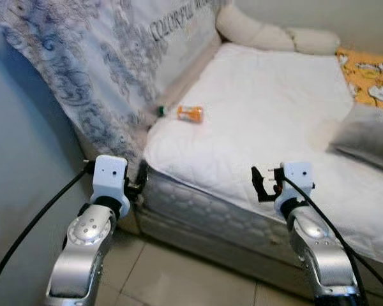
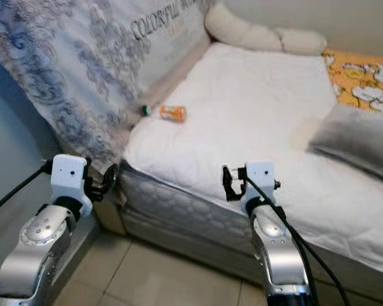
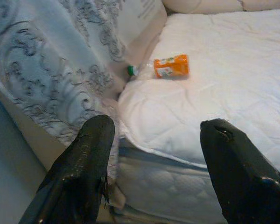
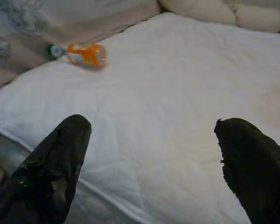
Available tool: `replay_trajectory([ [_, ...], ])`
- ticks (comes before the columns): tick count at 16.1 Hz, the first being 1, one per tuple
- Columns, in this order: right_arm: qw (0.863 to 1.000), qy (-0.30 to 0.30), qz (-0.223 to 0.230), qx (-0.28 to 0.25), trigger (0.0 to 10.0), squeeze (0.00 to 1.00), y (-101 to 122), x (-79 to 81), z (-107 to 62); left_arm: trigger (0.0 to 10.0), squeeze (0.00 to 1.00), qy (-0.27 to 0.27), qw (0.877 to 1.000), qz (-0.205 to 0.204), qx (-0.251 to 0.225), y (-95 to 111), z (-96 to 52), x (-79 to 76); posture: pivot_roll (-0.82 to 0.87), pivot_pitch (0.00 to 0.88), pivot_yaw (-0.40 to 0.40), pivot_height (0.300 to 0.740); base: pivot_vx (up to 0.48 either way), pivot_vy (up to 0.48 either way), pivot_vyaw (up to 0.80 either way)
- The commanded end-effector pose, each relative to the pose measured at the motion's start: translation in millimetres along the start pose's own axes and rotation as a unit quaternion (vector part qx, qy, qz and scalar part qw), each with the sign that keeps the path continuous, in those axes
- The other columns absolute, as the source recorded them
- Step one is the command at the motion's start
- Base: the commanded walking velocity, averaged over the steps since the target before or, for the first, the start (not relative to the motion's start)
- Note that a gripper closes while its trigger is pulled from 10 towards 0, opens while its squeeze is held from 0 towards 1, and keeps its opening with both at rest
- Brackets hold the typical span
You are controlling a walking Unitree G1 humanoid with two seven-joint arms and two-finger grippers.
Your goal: Clean up the room
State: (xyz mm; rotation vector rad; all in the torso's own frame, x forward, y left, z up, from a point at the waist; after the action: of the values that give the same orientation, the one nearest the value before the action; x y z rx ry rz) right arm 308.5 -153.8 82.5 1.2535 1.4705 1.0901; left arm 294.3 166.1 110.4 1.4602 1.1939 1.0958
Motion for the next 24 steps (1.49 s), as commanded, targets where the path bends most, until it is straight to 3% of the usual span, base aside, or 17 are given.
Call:
replay_trajectory([
  [1, 1.000, 0.004, -0.005, -0.001, 10.0, 0.00, 1.4, 3.0, 0.3, 10.0, 0.00, 0.004, 1.000, 0.002, -0.007, 3.6, -0.4, 3.8, -0.04, 0.000, -0.015, 0.740, 0.292, 0.000, 0.00],
  [24, 1.000, -0.007, -0.017, 0.002, 10.0, 0.00, 0.0, -3.1, 3.4, 10.0, 0.00, -0.022, 1.000, 0.016, -0.011, 4.3, 1.7, -3.6, -0.04, 0.000, -0.017, 0.740, 0.304, 0.000, 0.00],
])
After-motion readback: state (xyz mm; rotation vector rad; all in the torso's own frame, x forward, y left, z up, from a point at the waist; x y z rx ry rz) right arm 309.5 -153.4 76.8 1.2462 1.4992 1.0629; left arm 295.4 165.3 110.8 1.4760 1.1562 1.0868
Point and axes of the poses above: a point about 5 cm out from each wrist's last joint towards the gripper, its own z axis pointing out of the wrist towards the gripper, its own y axis along the axis of the wrist's last joint, x = y × z, the point moved 4 cm from there along z, pointing out of the wrist towards the gripper, and after that the axes turned 2 degrees about -z, right-handed, at the moved point
